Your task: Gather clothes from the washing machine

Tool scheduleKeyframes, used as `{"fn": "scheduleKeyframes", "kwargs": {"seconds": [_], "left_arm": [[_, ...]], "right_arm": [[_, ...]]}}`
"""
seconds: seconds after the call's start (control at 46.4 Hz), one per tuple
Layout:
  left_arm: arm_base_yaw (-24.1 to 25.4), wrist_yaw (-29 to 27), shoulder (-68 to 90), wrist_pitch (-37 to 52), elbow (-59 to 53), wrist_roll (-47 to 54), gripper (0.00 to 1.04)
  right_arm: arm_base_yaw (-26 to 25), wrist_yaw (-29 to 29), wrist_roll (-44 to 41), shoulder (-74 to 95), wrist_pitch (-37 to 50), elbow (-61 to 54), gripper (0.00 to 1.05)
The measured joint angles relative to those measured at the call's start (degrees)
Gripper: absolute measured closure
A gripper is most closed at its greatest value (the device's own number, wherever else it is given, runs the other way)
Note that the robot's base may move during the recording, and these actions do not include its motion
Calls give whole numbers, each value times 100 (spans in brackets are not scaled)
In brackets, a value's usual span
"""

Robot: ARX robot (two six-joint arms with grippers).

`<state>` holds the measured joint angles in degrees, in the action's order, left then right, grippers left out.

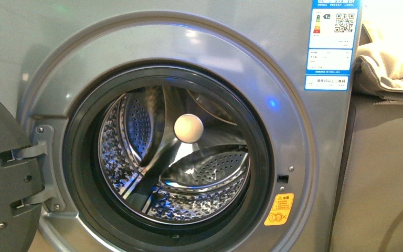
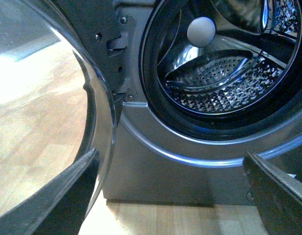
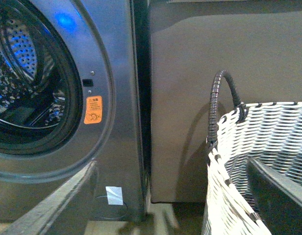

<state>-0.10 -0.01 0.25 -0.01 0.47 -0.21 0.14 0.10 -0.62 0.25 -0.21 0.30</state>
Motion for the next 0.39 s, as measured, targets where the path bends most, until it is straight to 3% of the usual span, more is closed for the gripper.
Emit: {"fn": "scheduleKeyframes", "kwargs": {"seconds": [0.065, 0.388], "left_arm": [[0, 0, 0, 0, 0, 4, 5], [0, 0, 0, 0, 0, 2, 6]], "right_arm": [[0, 2, 4, 0, 0, 0, 6], [0, 2, 9, 0, 0, 0, 8]]}}
